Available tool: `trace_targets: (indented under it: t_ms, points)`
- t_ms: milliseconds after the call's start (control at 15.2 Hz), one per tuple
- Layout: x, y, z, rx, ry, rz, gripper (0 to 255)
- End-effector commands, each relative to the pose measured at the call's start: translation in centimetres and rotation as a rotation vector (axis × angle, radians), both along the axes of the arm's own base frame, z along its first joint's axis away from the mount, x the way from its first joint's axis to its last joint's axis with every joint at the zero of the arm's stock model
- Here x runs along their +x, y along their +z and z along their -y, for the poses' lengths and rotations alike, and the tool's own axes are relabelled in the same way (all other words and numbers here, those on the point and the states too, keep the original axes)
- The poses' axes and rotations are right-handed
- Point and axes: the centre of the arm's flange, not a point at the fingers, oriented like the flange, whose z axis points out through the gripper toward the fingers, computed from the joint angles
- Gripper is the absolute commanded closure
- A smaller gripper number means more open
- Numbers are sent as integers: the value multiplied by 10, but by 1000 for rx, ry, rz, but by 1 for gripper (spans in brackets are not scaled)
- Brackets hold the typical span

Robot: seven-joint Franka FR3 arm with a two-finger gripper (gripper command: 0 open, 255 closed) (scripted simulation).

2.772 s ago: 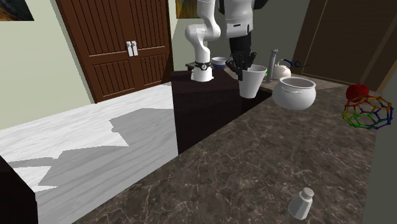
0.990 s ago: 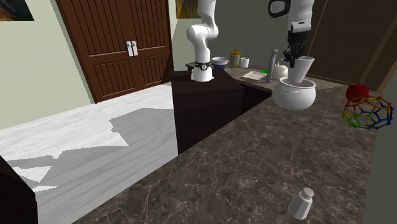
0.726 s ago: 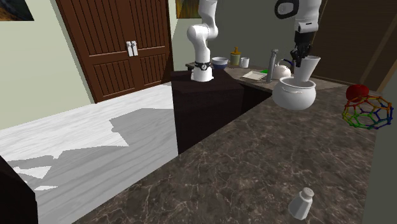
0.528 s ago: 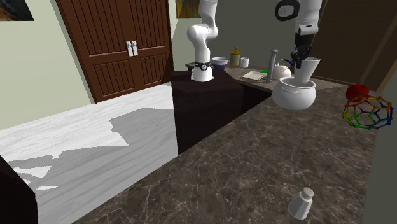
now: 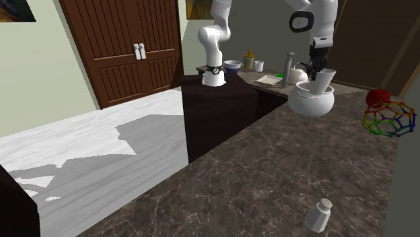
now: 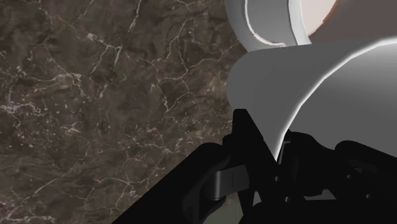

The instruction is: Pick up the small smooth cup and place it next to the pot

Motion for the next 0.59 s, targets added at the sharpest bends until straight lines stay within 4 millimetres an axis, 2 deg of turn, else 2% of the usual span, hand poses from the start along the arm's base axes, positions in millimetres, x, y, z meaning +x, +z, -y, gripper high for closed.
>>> trace_targets:
  t_ms: [0,528]
  points:
    - [1,-11,0,1,0,1,255]
    - [1,-53,0,1,0,1,255]
